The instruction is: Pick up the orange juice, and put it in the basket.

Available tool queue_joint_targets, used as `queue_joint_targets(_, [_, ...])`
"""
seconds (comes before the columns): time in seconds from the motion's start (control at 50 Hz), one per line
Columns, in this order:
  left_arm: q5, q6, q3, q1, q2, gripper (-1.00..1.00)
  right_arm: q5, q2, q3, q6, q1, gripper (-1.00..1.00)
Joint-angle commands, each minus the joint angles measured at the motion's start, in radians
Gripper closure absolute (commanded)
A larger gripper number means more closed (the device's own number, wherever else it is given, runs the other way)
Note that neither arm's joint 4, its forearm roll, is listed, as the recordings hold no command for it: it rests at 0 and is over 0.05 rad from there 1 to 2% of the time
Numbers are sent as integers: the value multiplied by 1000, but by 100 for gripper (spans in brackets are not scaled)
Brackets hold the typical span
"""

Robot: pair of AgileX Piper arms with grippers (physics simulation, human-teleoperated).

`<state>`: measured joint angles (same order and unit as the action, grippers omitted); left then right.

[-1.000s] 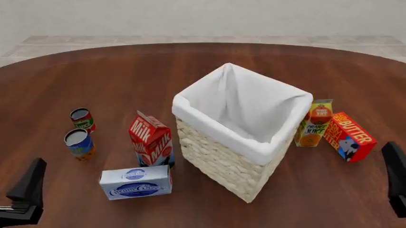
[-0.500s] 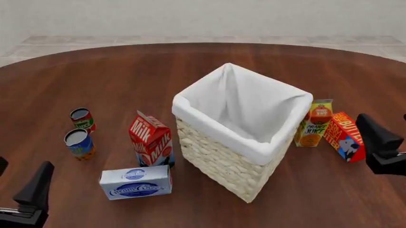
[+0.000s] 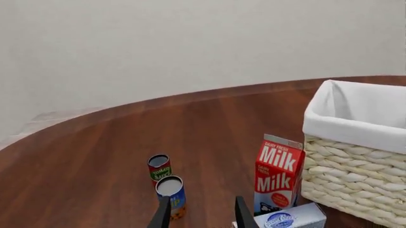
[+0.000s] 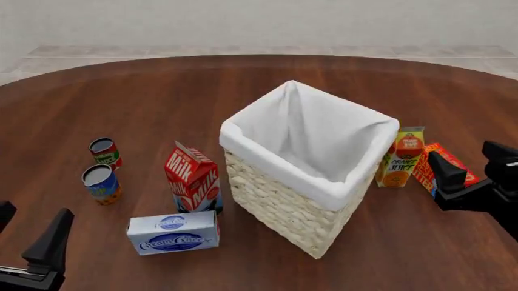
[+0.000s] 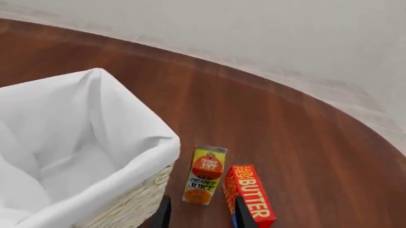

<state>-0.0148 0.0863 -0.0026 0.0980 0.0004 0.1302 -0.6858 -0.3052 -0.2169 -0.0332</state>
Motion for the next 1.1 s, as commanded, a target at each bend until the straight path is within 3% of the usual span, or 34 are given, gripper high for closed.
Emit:
queue_joint_targets(0.02, [-5, 5, 2, 5, 0, -100, 80, -102, 20, -27, 28, -100])
queue_joint_targets(0.36, [3, 40, 2, -3, 0, -100, 260, -269, 53, -18, 64, -100])
queue_joint_targets(0.66, [-8, 45, 2, 0, 1, -100, 306, -366, 24, -15, 100, -100])
queue_joint_targets(0.92, [-18, 50, 2, 0, 0, -100, 354, -469, 7, 42, 86, -100])
queue_joint_targets(0.96, [-24, 55, 2, 5, 1, -100, 371, -492, 8, 24, 76, -100])
queue_joint_targets(1.1, [-27, 57, 2, 1, 1, -100, 396, -543, -13, 42, 81, -100])
